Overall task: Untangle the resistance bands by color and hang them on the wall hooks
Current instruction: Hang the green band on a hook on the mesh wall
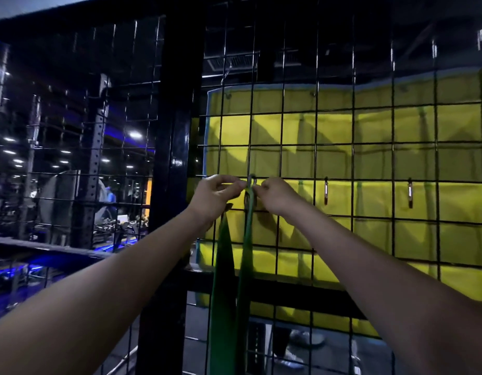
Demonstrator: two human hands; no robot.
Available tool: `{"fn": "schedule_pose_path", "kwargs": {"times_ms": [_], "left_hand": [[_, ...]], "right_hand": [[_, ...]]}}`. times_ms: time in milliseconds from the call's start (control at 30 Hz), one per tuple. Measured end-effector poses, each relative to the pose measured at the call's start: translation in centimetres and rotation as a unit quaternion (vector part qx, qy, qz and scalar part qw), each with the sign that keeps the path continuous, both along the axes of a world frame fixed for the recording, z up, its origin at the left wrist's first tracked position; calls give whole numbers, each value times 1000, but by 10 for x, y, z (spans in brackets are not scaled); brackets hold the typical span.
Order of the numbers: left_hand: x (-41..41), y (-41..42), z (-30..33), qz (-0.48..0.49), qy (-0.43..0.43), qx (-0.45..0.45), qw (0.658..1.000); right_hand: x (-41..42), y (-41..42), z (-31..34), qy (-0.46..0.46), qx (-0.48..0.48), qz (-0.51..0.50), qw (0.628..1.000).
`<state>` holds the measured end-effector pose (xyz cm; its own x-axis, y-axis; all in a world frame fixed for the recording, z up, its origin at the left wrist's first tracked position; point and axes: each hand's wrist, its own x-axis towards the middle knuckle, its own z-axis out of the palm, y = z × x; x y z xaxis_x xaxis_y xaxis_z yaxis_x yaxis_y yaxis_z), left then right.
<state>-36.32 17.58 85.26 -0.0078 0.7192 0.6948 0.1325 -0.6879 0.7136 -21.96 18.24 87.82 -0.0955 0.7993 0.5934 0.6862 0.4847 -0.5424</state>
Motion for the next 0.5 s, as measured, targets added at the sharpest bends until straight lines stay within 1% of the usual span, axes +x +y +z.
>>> {"fn": "schedule_pose_path", "kwargs": {"times_ms": [67, 133, 367, 433, 500], "left_hand": [[2, 4, 2, -8, -18, -4, 1000], [4, 7, 3, -4, -22, -1, 1000], [4, 11, 8, -6, -22, 9, 1000], [1, 11, 9, 1, -17, 12, 1000], [-1, 11, 9, 9, -7, 16, 1000]], "right_hand": [[-6, 12, 4, 35, -27, -1, 999], [-10, 26, 7, 94, -45, 8, 995], [-17, 41, 14, 208, -62, 15, 976], [-16, 54, 13, 226, -76, 23, 971], [-15, 78, 12, 227, -70, 20, 971]]}}
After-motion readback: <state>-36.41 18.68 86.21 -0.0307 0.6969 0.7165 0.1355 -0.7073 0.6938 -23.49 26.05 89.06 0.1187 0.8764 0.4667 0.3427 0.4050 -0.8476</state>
